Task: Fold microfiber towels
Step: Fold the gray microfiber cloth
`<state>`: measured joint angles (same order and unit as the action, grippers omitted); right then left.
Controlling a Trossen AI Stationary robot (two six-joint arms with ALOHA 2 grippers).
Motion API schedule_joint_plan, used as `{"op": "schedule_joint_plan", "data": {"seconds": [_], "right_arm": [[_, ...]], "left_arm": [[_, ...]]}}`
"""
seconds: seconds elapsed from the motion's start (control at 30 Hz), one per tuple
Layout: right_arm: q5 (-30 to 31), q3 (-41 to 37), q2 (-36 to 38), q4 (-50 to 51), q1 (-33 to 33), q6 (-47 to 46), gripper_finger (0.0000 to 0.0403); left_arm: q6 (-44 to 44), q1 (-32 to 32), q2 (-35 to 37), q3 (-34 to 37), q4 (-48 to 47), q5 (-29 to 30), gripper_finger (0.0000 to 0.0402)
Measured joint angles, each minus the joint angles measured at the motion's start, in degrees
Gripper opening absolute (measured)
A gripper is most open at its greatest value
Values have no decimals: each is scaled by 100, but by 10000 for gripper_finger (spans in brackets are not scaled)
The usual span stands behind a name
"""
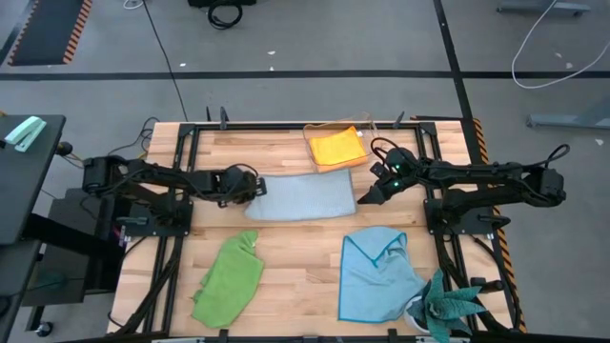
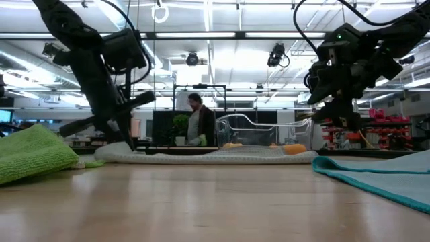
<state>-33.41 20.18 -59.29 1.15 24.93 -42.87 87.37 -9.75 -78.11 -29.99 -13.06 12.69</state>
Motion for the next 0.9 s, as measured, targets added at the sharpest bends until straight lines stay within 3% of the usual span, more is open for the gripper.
{"op": "schedule_joint_plan", "data": {"seconds": [0.4,0.53,0.77,0.9], "right_arm": [[584,2,-133,579,-48,-94,150],[1017,4,-371,449,-378,-62,113],[2003,242,-718,245,-920,258,18],[2547,460,-1183,229,-1102,573,10]], "left_arm": [[200,544,390,-125,-127,362,11],[75,679,390,-500,-449,497,11],[-103,779,399,-1321,-1905,706,11],[-190,810,399,-1469,-1979,707,11]]}}
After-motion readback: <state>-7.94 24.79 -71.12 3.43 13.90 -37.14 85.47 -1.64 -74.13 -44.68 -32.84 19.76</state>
